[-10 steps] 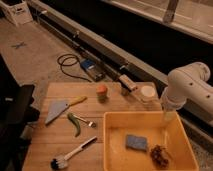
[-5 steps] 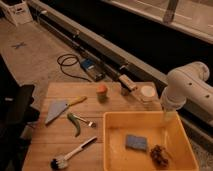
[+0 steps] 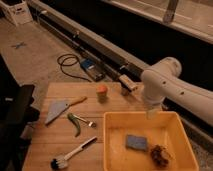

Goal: Place pepper in paper cup

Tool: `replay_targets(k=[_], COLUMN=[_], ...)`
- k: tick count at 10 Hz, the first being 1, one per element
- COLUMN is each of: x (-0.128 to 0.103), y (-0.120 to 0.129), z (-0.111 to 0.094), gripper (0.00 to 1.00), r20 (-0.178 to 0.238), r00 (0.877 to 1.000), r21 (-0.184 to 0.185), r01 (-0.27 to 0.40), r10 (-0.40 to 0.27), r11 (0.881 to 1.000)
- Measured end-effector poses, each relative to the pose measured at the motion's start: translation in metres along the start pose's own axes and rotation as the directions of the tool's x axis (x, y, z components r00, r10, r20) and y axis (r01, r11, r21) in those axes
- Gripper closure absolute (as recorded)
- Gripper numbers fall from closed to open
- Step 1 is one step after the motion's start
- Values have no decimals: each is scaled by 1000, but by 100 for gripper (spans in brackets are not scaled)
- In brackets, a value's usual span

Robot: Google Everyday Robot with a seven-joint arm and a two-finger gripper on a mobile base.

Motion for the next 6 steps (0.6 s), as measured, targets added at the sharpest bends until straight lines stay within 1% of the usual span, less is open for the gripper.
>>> replay_targets(k=[1, 3, 4, 5, 6], x=[-30, -71, -100, -124, -145], y=[-6, -12, -16, -17, -16], z=[-6, -16, -22, -27, -32], gripper=[35, 35, 35, 35, 35], r20=[11, 39, 64, 89, 115], r00=[998, 988, 976, 962, 945], r21=[14, 33, 50, 66, 86], r01=[63, 148, 207, 254, 298], r10=[-64, -149, -210, -260, -307], r11=[998, 988, 977, 965, 951])
